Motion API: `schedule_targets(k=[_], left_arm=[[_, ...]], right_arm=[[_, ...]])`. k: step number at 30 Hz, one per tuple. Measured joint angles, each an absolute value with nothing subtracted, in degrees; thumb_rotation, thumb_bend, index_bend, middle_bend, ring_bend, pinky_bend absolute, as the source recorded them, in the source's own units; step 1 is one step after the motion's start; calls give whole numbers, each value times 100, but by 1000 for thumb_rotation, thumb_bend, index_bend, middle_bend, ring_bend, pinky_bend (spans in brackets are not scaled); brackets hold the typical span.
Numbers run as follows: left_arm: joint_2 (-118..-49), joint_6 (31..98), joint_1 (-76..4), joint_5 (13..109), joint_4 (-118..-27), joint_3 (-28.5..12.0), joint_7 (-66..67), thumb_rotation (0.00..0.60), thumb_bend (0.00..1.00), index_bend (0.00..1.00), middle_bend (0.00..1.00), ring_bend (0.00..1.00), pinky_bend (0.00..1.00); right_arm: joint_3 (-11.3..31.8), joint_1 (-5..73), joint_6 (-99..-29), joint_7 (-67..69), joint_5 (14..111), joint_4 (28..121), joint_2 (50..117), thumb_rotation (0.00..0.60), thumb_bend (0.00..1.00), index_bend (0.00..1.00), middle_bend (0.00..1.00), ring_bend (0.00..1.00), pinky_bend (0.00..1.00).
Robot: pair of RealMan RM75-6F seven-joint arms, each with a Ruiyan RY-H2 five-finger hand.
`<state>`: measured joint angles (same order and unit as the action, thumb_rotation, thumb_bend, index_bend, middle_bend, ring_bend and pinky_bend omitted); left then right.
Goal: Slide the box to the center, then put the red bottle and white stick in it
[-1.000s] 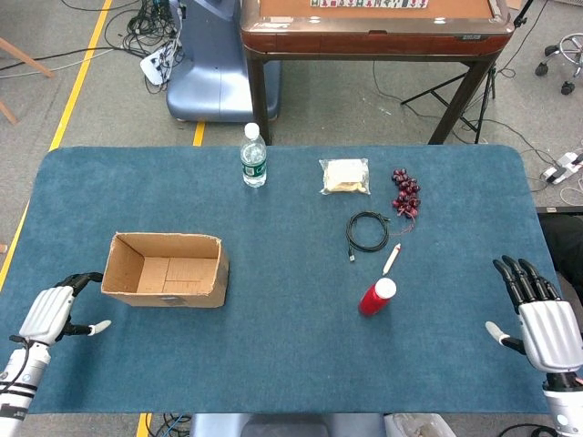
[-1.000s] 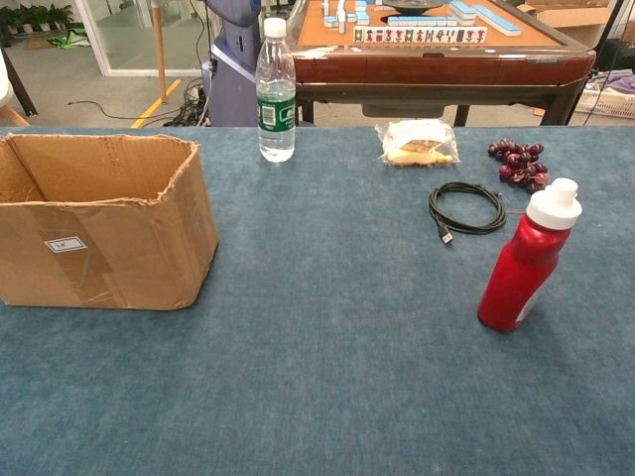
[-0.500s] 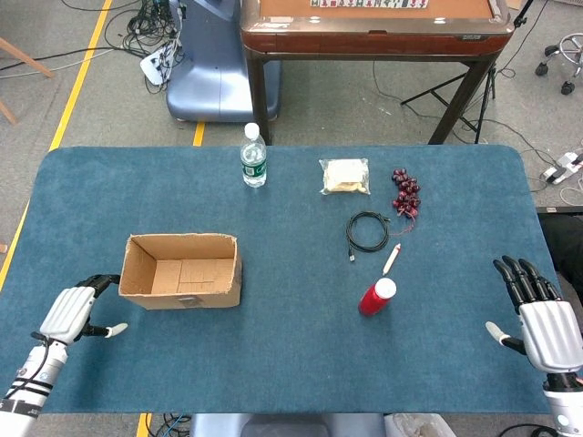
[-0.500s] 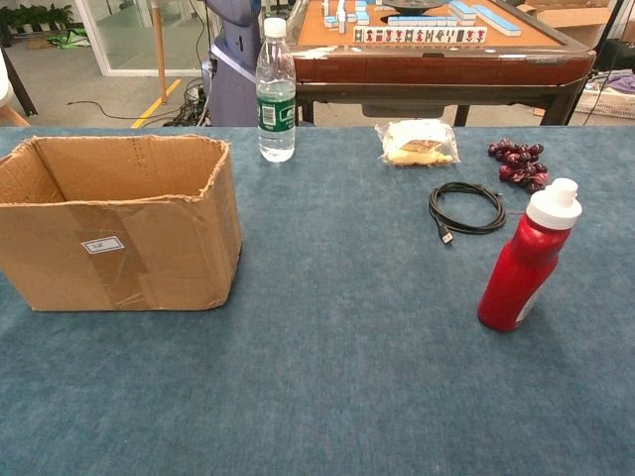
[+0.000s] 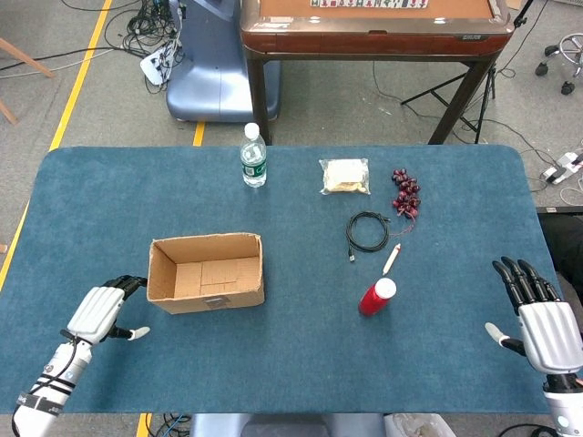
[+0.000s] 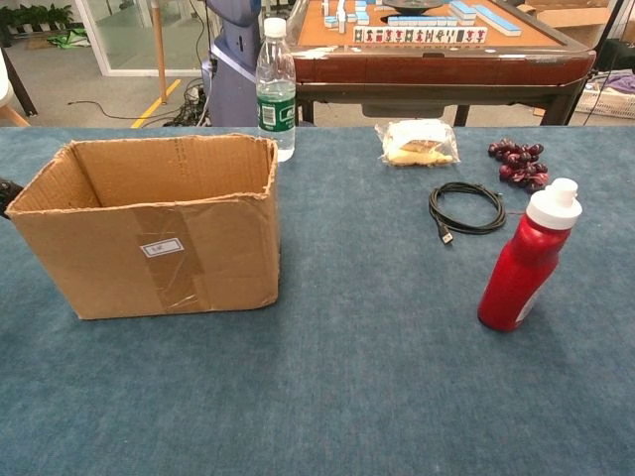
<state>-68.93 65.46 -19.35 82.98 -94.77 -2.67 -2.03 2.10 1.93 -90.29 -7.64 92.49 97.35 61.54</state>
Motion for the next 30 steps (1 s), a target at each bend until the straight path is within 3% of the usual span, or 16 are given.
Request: schedule_targets(k=[30], left_arm=[[-7358,5968,-2697,7798,-10139,-479,1208,600,0,231,253,190,256]], right_arm=[[179,184,-9019,-764,9338,9749,6142,600,0,101,99,66,254]])
